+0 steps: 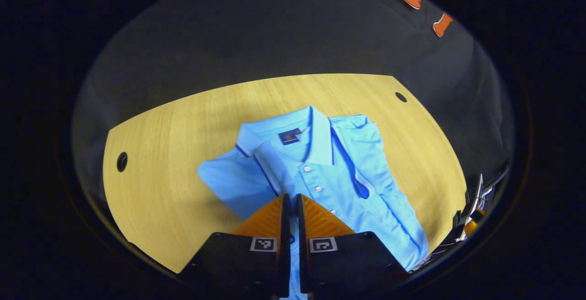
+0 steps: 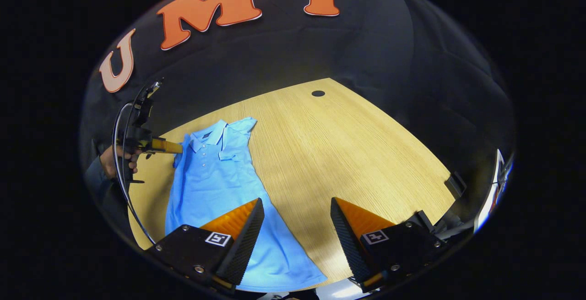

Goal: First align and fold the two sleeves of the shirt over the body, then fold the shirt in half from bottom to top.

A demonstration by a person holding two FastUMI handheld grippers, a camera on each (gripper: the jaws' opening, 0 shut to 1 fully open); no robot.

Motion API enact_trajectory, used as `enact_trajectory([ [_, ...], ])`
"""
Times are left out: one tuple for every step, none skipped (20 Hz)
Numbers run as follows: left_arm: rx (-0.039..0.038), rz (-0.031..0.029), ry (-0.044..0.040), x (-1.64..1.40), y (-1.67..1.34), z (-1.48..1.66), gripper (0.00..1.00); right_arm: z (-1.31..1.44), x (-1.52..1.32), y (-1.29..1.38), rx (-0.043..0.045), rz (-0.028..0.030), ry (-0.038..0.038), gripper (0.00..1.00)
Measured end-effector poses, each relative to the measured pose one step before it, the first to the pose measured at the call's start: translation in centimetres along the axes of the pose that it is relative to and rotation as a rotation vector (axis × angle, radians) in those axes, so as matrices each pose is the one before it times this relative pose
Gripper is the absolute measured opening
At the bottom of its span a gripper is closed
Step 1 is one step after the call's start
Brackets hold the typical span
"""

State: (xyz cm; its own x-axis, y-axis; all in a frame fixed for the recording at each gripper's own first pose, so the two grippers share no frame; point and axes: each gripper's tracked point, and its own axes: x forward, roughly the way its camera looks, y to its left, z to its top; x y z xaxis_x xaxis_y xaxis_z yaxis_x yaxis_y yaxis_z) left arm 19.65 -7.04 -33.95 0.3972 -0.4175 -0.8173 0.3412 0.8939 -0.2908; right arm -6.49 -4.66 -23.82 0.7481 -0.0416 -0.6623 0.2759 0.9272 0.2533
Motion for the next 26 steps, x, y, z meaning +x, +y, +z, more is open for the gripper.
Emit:
enact_trajectory([
  [-0.00512, -0.0388, -0.00204, -0.406, -1.12, -0.037, 0.13, 0.0, -0.047, 0.01, -0.00314, 0.00963, 0.001, 0.89],
  [-0.00353, -0.0237, 0.003, -0.418, -0.92, -0.401, 0.28, 0.038, -0.024, -0.021, -0.0047, 0.01038, -0.00098, 0.89],
  [-0.00127, -0.01169, -0.01403, -0.782, -0.633, -0.158, 0.33, -0.122, -0.005, -0.005, -0.00952, 0.01398, -0.00142, 0.89],
  [0.00173, 0.002, -0.01494, -0.612, -0.431, -0.316, 0.41, -0.062, -0.146, 0.002, -0.00955, 0.01131, 0.00274, 0.89],
  [0.00326, 0.00651, -0.00836, -0.858, -0.331, -0.596, 0.58, -0.291, -0.112, 0.129, -0.00931, 0.0178, 0.00566, 0.89],
  [0.00668, 0.01348, -0.00421, -1.075, -0.174, -0.87, 0.76, -0.312, -0.09, 0.019, -0.00959, 0.01787, 0.00888, 0.89],
  [0.00284, 0.01923, -0.00048, -1.066, 0.008, -1.028, 0.93, -0.426, -0.062, 0.021, -0.01033, 0.0199, 0.01267, 0.9],
  [0.00017, 0.01248, -0.0049, -1.086, -0.266, -1.264, 0.94, -0.435, -0.033, -0.039, -0.01011, 0.01664, 0.01111, 0.93],
  [-0.00324, 0.0144, -0.00423, -1.175, -0.134, -1.179, 0.98, -0.579, -0.01, -0.03, -0.01107, 0.01514, 0.01147, 0.94],
  [-0.00346, 0.01557, -0.0033, -1.163, -0.059, -1.401, 0.99, -0.616, -0.09, 0.052, -0.01097, 0.01618, 0.01373, 0.98],
  [-0.0056, 0.0211, -0.0013, -1.007, 0.038, -1.486, 0.99, -0.777, -0.015, 0.07, -0.01158, 0.01578, 0.0188, 0.98],
  [-0.00654, 0.01667, 0.00043, -1.047, 0.031, -1.579, 0.99, -0.939, -0.072, 0.116, -0.01359, 0.01463, 0.02211, 0.98],
  [-0.00775, 0.01458, 0.00149, -0.752, -0.035, -1.477, 0.99, -0.772, 0.009, 0.078, -0.01696, 0.01214, 0.01859, 0.99],
  [-0.00775, 0.01128, -0.00061, -0.695, -0.05, -1.524, 0.99, -0.547, 0.008, 0.051, -0.01866, 0.00964, 0.01098, 0.99],
  [-0.01009, 0.01109, 0.00173, -0.739, 0.0, -1.528, 0.99, -0.538, 0.046, 0.119, -0.01759, 0.00947, 0.00994, 0.99],
  [-0.01125, 0.01126, 0.00507, -0.807, 0.027, -1.695, 0.99, -0.708, -0.039, 0.186, -0.01307, 0.00932, 0.01271, 0.98],
  [-0.01034, 0.01195, 0.00663, -0.692, 0.066, -1.49, 0.99, -0.568, 0.048, 0.231, -0.01099, 0.0113, 0.01036, 0.98],
  [-0.00783, 0.01479, 0.00532, -0.684, 0.263, -1.546, 0.99, -0.636, -0.038, 0.147, -0.01069, 0.00872, 0.00762, 0.99],
  [-0.00461, 0.01931, 0.01076, -0.67, 0.253, -1.678, 0.99, -0.583, 0.012, 0.231, -0.0129, 0.00944, 0.009, 0.99],
  [-0.00369, 0.00946, 0.00555, -0.436, 0.037, -1.758, 0.99, -0.626, -0.017, 0.181, -0.01388, 0.0065, 0.01019, 0.98],
  [-0.0045, 0.00813, -0.00013, -0.674, 0.176, -1.553, 0.99, -0.629, 0.057, 0.129, -0.01427, 0.00467, 0.00929, 0.98],
  [-0.00371, 0.00848, 0.00233, -0.488, 0.204, -1.6, 0.99, -0.651, 0.013, 0.053, -0.0127, 0.00023, 0.0076, 0.99],
  [-0.00396, 0.01394, 0.00544, -0.379, 0.304, -1.468, 0.99, -0.627, 0.081, -0.022, -0.00768, -0.00203, 0.00837, 0.99],
  [-0.00192, 0.01555, 0.0112, -0.183, 0.31, -1.565, 0.99, -0.787, 0.165, 0.18, -0.00416, 0.00375, 0.01068, 0.99],
  [-0.00265, 0.01782, 0.01195, -0.198, 0.41, -1.383, 0.99, -0.809, 0.081, 0.265, -0.00918, 0.00279, 0.01681, 0.99],
  [-0.00849, 0.00646, 0.01137, 0.145, -0.001, -1.391, 0.99, -0.84, 0.04, 0.416, -0.02323, 0.00625, 0.014, 0.99],
])
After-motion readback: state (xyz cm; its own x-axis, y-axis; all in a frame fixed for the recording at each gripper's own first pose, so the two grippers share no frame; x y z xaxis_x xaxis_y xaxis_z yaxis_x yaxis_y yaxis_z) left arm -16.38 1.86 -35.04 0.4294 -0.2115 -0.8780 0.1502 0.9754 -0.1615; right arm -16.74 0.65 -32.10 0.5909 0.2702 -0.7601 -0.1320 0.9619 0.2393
